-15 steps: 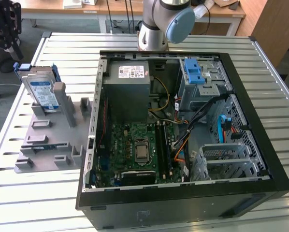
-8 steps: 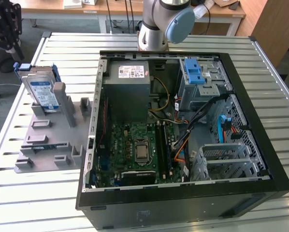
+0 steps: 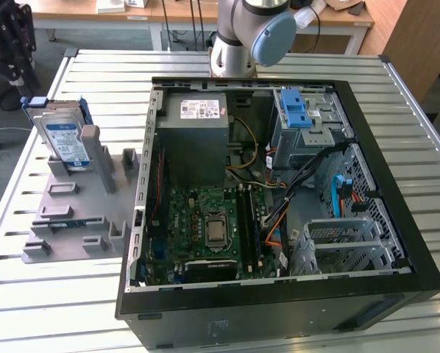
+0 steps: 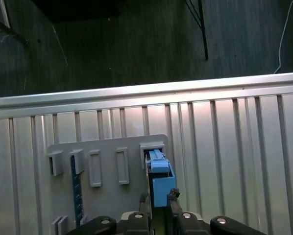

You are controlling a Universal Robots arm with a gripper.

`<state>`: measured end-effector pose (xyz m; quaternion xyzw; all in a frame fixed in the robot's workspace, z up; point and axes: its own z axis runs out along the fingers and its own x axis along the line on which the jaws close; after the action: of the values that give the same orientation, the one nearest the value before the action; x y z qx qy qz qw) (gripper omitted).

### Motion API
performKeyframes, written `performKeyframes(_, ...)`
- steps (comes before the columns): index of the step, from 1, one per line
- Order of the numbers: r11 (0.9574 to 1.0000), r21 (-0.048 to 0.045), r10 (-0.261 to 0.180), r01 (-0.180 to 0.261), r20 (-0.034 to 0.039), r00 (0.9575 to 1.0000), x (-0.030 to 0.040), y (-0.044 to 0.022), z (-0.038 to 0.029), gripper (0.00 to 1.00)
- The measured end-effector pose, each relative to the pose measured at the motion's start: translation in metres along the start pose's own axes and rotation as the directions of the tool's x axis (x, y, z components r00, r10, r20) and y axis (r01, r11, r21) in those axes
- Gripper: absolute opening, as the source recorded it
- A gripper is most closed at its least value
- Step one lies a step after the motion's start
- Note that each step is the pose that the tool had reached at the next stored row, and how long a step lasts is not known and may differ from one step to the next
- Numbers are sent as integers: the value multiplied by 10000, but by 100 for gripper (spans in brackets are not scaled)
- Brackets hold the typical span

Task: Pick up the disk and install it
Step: 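Pick up the disk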

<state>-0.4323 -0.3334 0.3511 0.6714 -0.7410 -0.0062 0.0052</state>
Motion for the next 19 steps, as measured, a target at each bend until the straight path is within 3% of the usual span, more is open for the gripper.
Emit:
performKeyframes(1, 10000, 3, -2, 2, -1, 10000, -2, 0, 9, 23)
performKeyframes(3, 10000, 1, -13, 13, -3, 10000, -5, 1, 22, 35)
performKeyframes(4, 10000, 1, -24, 24, -4, 10000, -10, 2, 29, 35)
performKeyframes(6, 10000, 9, -66, 66, -2, 10000, -23, 4, 46, 47)
performKeyframes(9, 9998, 25, -207, 207, -5, 9998, -31, 9, 91, 53)
performKeyframes(10, 9995, 26, -312, 312, -7, 9995, -31, 9, 108, 59)
performKeyframes(14, 9964, 29, -844, 844, -15, 9964, -32, 12, 170, 59)
performKeyframes(19, 9961, 40, -882, 882, -20, 9961, -29, 33, 250, 59)
